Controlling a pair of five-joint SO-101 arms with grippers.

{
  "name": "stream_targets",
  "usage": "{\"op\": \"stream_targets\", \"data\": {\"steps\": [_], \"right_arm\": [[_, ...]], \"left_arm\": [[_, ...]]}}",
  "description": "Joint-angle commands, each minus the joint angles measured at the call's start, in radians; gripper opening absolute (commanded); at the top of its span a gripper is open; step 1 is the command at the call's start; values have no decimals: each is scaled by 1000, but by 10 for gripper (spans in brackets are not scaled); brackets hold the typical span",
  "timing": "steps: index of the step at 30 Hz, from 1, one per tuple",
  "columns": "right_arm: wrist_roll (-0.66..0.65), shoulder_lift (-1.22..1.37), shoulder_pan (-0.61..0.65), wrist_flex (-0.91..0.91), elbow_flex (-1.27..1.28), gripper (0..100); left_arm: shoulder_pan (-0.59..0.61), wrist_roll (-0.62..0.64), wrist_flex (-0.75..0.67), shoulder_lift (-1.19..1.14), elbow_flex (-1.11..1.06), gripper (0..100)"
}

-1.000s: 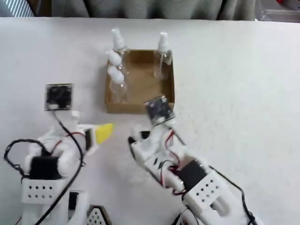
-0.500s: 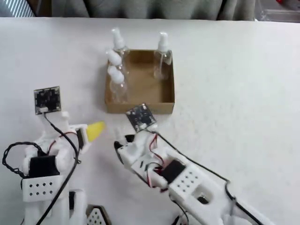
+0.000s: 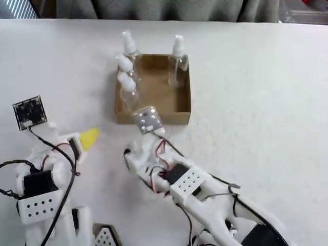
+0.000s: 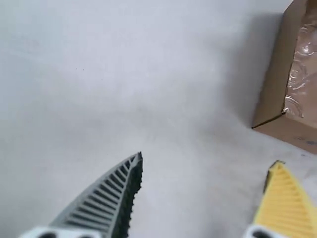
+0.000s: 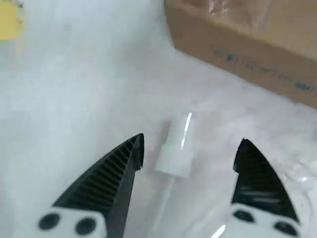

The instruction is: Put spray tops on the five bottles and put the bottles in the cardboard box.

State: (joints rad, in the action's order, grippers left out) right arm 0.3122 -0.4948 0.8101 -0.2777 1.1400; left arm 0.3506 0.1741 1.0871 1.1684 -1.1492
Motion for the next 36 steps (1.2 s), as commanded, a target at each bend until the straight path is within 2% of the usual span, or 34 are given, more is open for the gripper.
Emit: {"op": "stream_targets", "data": {"steps": [1,6,9,13,18,21,23,26,28,32,36], "right_arm": [[9,-125,-87,-56,-44,217],[8,-326,-240,-252,-51,87],[3,-386,-283,-358,-52,50],[2,-344,-288,-395,-55,68],[11,-151,-289,-475,-187,70],[61,-36,-289,-512,-265,70],[75,18,-288,-539,-311,71],[80,58,-291,-593,-370,74],[92,68,-288,-624,-396,106],[140,74,-288,-716,-462,206],[146,76,-285,-831,-532,217]], "left_arm": [[-44,21,-9,19,46,370],[-91,21,-2,18,44,370],[-96,21,-2,16,44,370],[-96,20,-6,15,32,370],[-96,18,-57,-73,9,370],[-94,17,-112,-153,3,370],[-91,15,-203,-200,-35,370],[-65,15,-428,-259,-118,369],[-35,15,-503,-283,-137,369],[-36,15,-506,-291,-137,369],[-41,15,-508,-291,-137,369]]}}
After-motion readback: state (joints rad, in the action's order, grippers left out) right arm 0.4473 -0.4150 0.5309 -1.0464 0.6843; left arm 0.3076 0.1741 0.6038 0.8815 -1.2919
